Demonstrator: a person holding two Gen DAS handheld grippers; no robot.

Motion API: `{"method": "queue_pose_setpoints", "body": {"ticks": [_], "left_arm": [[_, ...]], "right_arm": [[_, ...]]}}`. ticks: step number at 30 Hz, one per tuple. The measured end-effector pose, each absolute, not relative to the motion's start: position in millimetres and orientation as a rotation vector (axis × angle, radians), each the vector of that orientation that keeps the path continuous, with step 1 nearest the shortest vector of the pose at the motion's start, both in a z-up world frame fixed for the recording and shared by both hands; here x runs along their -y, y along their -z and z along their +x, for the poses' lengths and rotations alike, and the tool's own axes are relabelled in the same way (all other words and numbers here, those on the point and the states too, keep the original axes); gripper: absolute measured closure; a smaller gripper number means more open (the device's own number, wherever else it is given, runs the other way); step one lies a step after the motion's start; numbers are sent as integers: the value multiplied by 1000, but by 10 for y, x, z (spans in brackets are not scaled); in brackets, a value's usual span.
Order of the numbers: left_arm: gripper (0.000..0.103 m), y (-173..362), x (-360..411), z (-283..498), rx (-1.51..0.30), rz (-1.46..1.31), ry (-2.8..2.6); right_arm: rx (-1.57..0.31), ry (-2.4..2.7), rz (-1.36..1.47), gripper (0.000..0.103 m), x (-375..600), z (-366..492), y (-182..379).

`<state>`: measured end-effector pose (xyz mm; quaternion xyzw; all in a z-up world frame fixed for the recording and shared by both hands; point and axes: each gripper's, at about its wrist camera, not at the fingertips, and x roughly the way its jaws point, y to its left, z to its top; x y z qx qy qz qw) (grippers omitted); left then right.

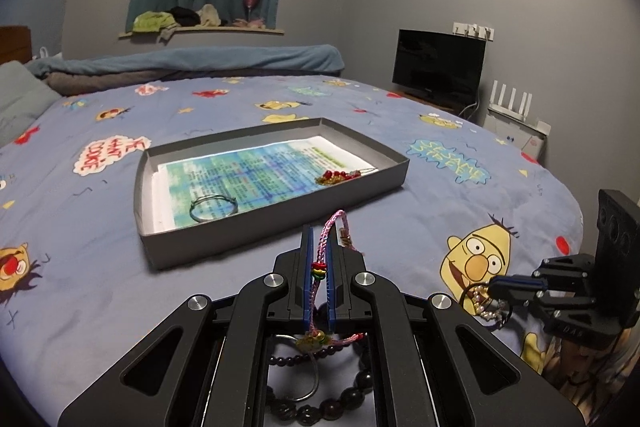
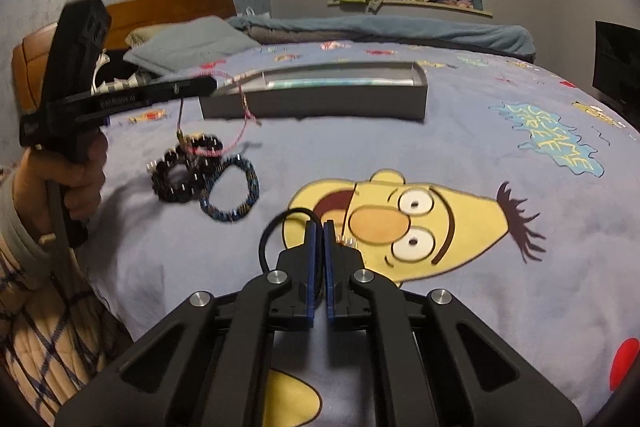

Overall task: Organize jewelry
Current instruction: 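Carry the pink bracelet into the gray box and release while the right tool drops the black band there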

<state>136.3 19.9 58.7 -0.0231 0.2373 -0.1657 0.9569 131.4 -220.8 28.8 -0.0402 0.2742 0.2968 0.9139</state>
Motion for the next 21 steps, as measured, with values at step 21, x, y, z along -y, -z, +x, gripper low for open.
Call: {"method": "queue_pose_setpoints", "body": {"ticks": [21], "left_arm": [[97,-684,-369,1353,-430,-49,304]], "right_arm": [[-447,-624,0,99,2145,1654,-697]]}}
